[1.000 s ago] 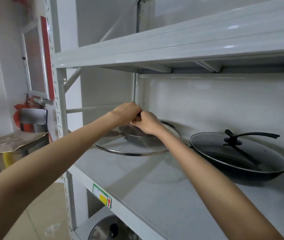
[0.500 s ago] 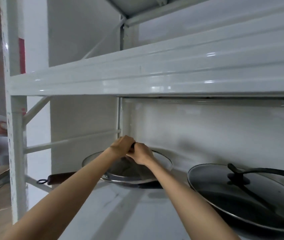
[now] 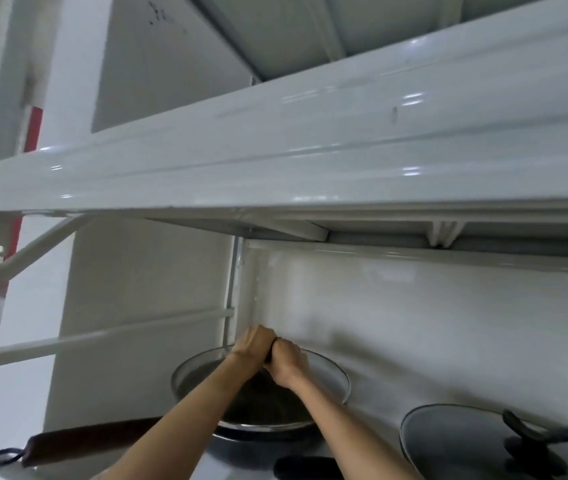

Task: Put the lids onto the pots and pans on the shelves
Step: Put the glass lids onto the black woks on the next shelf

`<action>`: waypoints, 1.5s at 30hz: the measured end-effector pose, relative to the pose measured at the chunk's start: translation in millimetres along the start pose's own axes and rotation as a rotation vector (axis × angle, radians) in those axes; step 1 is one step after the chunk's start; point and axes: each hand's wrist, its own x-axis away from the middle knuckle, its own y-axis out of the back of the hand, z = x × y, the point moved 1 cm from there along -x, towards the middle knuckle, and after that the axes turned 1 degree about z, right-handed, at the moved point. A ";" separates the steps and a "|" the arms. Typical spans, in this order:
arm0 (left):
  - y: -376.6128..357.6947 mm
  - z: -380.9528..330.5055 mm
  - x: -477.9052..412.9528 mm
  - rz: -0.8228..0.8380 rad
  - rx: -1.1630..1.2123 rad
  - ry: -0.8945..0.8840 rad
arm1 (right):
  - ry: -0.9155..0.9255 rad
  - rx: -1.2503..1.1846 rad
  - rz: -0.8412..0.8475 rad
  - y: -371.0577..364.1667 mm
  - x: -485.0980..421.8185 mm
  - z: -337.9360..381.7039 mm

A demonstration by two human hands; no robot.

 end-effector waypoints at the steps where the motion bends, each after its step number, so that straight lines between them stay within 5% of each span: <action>1: -6.9 1.5 -2.4 0.017 -0.004 0.002 | -0.007 0.006 0.015 -4.5 -1.2 -2.3; 8: -29.1 2.4 -7.9 0.020 0.006 -0.028 | -0.034 -0.133 0.044 -22.4 -6.3 -14.1; 33: -38.6 10.5 -17.7 0.046 -0.035 -0.061 | -0.035 -0.031 0.043 -31.6 -13.4 -11.8; 45: -6.6 1.6 43.8 0.074 -0.068 -0.035 | 0.033 0.021 0.021 -3.3 39.8 -15.2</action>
